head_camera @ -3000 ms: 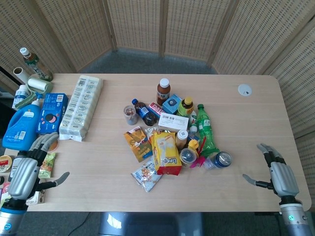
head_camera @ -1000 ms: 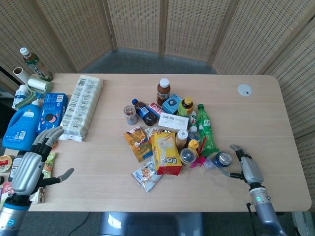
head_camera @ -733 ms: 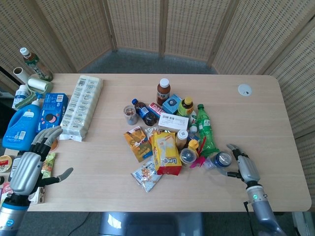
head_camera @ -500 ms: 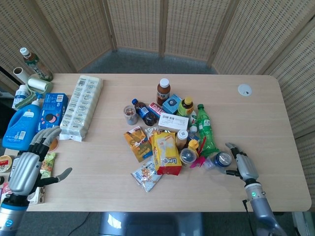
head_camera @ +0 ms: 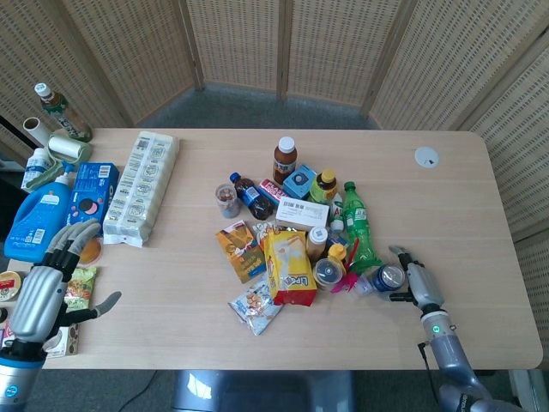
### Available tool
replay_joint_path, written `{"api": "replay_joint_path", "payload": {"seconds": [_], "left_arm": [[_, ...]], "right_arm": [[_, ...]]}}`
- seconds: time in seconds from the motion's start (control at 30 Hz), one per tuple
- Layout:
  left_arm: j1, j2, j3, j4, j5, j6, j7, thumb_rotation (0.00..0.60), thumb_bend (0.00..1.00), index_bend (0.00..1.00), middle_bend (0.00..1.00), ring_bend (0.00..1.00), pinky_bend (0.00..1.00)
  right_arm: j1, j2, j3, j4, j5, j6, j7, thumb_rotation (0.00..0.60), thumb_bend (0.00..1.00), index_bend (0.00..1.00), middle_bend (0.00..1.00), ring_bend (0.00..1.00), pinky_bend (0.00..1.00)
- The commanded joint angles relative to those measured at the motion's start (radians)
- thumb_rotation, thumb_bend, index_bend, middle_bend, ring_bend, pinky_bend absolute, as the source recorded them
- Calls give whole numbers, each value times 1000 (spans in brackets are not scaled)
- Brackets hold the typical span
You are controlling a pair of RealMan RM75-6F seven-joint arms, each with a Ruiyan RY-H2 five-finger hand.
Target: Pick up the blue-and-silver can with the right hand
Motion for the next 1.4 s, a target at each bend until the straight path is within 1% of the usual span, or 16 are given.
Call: {"api": "replay_joint_path", "payload": {"seconds": [0.03,0.23,0.3,0.37,0.43,0.53,0.57,0.63,0.7,0.77,0.83,0.97,1.17,1.3,1.4], "left_arm": [[2,1,0,1,0,3,-2,600,247,52,54,18,0],[1,-4,-3,5,-1,2,-6,600,246,54,54,19,0],[0,-5,-4,6,-3,1,-7,600,245,53,54,19,0],[0,-5,-5,7,-5,0,-6,600,245,52,54,18,0],[0,-6,-6,8,-6,1,-8,600,244,53,54,18,0],[1,-6,-6,8,-6,3,-13,600,242,54,54,19,0],[1,-6,-6,8,-6,3,-14,600,242,54,54,19,0],[1,-6,-6,8,-5,3,-14,600,242,53,55,19,0],[1,-6,-7,7,-4,3,-14,600,240,53,56,19,0],[2,-6,-7,6,-3,5,-13,600,239,53,56,18,0],[2,-7,-8,6,-3,5,-12,600,240,58,58,19,0],[1,-10,-8,6,-4,2,-13,600,238,68,62,19,0],[-2,-15,-11,8,-6,0,-11,600,237,68,64,19,0],[-2,-18,-11,9,-5,-1,-11,600,237,69,65,19,0],[-2,-18,-10,10,-5,-1,-11,600,236,68,66,19,0]], "right_arm": [[6,-1,7,0,0,-1,8,558,0,0,0,0,0],[15,-1,29,-8,11,11,6,590,0,0,0,0,10],[17,-2,33,-10,15,12,3,598,0,0,0,0,61],[19,-2,35,-13,21,10,-3,600,0,0,0,1,90],[20,-5,38,-14,26,12,-5,600,0,0,0,21,125],[22,-8,47,-15,37,11,2,600,0,0,0,128,229],[22,-8,49,-15,39,11,5,600,0,0,0,187,282],[24,-9,53,-15,41,11,9,600,0,0,10,272,351],[24,-7,57,-18,44,12,17,600,0,0,53,358,402],[25,-3,61,-18,45,14,18,600,0,0,88,405,426],[24,3,64,-19,48,18,16,600,0,0,130,435,452],[18,16,73,-28,56,26,31,600,0,0,223,540,539],[10,35,74,-34,54,37,39,600,0,0,298,640,600],[5,40,70,-37,58,37,37,600,0,0,334,675,622],[1,47,69,-42,52,49,38,600,0,0,349,683,627]]}}
